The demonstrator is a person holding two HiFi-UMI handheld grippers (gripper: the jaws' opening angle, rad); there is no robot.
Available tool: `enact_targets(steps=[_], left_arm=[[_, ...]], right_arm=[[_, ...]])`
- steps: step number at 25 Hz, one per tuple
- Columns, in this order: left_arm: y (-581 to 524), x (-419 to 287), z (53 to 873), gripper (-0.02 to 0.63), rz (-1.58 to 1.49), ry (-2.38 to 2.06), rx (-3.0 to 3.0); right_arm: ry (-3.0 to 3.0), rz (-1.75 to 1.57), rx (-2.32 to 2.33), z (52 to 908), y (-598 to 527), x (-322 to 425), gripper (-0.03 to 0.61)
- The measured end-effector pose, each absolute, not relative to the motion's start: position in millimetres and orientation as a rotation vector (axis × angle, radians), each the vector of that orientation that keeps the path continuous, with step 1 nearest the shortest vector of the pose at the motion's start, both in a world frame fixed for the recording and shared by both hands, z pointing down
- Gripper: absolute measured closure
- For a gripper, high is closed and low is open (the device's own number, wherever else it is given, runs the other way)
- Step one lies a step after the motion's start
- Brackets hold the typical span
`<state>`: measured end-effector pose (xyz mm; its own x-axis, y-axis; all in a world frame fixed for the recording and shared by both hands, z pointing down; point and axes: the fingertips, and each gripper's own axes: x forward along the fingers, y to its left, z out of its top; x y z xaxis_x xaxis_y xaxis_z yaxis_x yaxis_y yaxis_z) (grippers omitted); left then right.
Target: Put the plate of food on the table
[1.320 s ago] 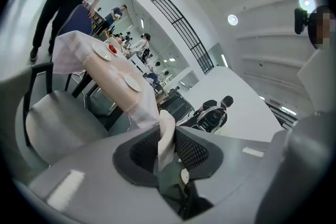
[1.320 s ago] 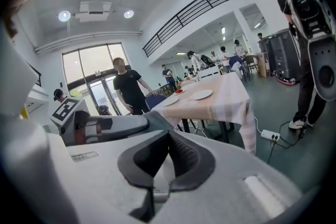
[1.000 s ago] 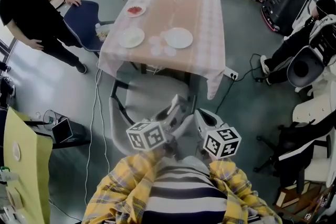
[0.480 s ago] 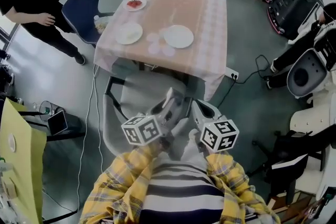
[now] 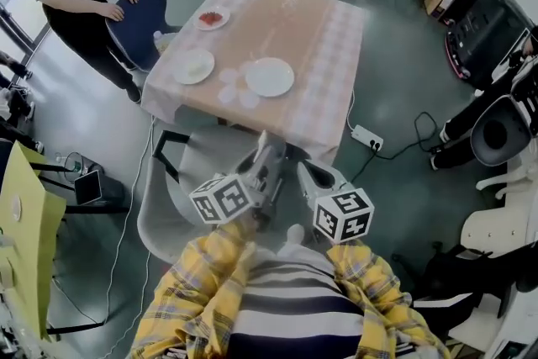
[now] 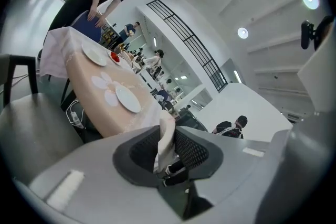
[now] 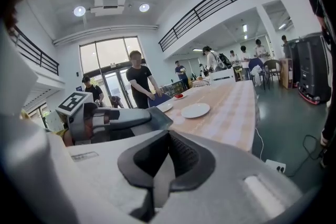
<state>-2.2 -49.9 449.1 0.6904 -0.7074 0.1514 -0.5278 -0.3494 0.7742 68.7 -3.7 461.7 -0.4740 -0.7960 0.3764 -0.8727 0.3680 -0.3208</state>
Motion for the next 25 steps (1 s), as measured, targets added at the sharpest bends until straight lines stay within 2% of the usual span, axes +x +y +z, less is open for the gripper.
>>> enact_targets(steps=[9, 25], left_arm=[[-78, 22, 452, 0.528, -0.269, -1.045, 1.975], [-185, 11, 474, 0.528, -0.376, -1.016, 1.827]], right_arm=[[-2.511, 0.734, 1.453, 460, -40, 93, 0.58], [-2.46, 0.702, 1.354, 474, -137, 74, 0.58]])
